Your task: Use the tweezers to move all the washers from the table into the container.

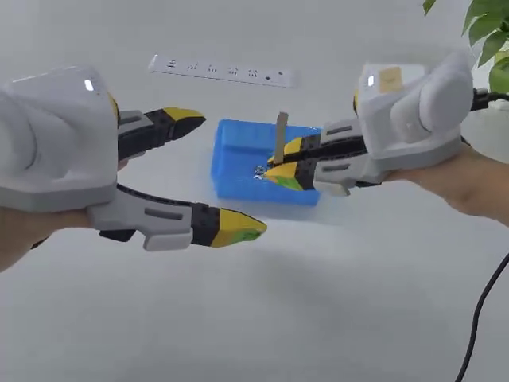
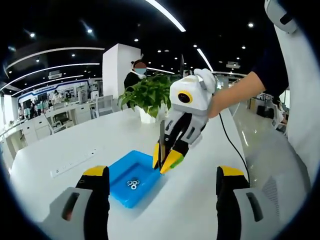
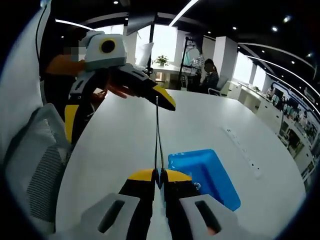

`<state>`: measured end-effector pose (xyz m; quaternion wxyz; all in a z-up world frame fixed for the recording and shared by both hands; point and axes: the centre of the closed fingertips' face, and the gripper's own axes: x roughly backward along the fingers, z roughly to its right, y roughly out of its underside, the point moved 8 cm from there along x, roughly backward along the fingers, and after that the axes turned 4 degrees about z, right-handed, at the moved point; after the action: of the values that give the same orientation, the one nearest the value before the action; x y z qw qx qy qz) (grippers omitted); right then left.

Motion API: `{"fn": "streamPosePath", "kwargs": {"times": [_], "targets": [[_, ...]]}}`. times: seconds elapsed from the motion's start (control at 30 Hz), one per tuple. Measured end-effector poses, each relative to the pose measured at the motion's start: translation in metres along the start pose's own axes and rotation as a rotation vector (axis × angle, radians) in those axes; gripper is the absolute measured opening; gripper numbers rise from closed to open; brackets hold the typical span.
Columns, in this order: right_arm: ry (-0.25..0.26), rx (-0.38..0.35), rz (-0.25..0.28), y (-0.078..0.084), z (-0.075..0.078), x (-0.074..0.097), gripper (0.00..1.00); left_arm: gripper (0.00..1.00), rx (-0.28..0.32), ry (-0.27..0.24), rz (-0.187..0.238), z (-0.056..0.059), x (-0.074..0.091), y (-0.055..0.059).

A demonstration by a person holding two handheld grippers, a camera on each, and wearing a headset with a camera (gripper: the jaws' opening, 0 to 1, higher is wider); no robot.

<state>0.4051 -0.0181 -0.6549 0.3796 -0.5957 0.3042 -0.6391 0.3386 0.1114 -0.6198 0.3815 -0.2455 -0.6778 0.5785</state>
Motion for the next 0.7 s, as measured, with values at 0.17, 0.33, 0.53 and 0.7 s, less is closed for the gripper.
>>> {"fn": "streamPosePath", "kwargs": {"times": [0.17,0.33,0.53,0.7], "targets": [[-0.043,0.022,-0.054,0.008,-0.017,-0.004,0.07,0.74,-0.069,0.092,-0.028,0.003,-0.009,-0.003],[-0.076,0.03,-0.072,0.009,-0.023,-0.007,0.07,0.39,-0.095,0.192,-0.05,0.003,-0.017,-0.006],[-0.099,0.03,-0.09,0.013,-0.027,-0.011,0.07,0.29,-0.151,0.255,-0.102,0.006,-0.028,-0.006],[-0.098,0.032,-0.091,0.013,-0.027,-0.01,0.07,0.08,-0.169,0.288,-0.103,0.006,-0.029,-0.006]]}}
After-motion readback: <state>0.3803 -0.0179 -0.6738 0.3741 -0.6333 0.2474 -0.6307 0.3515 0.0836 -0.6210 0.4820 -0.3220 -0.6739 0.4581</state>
